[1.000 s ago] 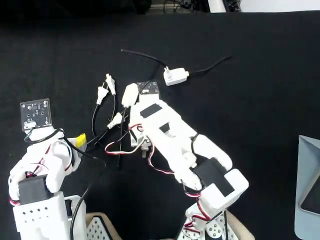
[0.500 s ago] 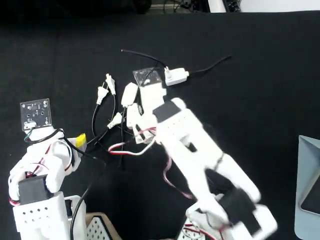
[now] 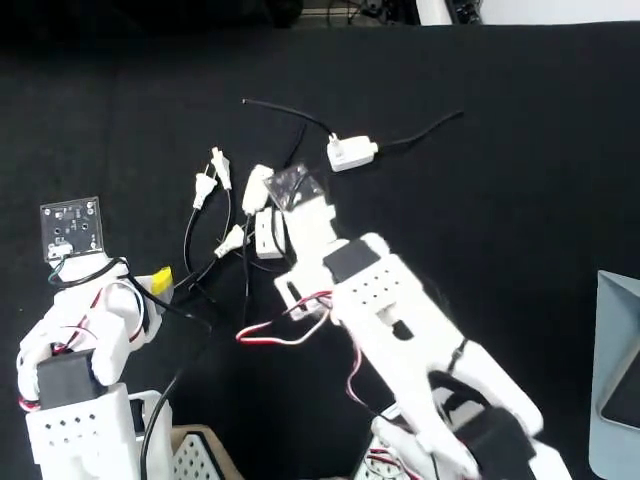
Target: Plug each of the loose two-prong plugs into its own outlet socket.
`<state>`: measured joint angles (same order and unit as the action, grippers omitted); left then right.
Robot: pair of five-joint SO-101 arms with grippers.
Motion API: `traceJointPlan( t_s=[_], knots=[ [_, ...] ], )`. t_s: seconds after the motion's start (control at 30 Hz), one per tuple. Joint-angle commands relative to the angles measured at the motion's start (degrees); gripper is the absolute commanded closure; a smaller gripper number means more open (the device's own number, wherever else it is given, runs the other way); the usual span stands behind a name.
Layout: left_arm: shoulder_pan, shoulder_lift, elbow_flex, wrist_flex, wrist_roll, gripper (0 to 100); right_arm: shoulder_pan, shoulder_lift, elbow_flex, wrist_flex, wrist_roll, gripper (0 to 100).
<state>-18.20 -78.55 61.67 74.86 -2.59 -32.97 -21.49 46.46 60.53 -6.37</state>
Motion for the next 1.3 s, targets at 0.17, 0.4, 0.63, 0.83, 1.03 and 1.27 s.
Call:
traceJointPlan(
  t_s=[0.17, 0.4, 0.63, 0.83, 1.03, 1.27],
  knots=[
    [0.3, -0.4, -0.4, -1.1, 0.5, 72, 0.9, 15.1, -1.5, -3.2, 2.8, 98.2],
    [0.3, -0.4, -0.4, -1.1, 0.5, 72, 0.9, 19.9, -6.9, 1.0, 2.5, 98.2],
    [0.4, -0.4, -0.4, -1.1, 0.4, 72, 0.9, 20.0, -11.0, 7.2, 1.0, 89.2],
    [0.4, -0.4, -0.2, -1.8, 0.4, 72, 0.9, 20.4, -10.7, 7.3, 1.0, 92.0],
    [0.3, -0.4, 2.9, -4.9, 0.3, 72, 1.1, 20.2, -8.9, 7.3, 1.1, 97.2],
    [0.6, -0.4, 3.4, -5.2, 0.2, 72, 1.2, 19.2, -8.7, 7.8, 1.1, 98.7]
  ],
)
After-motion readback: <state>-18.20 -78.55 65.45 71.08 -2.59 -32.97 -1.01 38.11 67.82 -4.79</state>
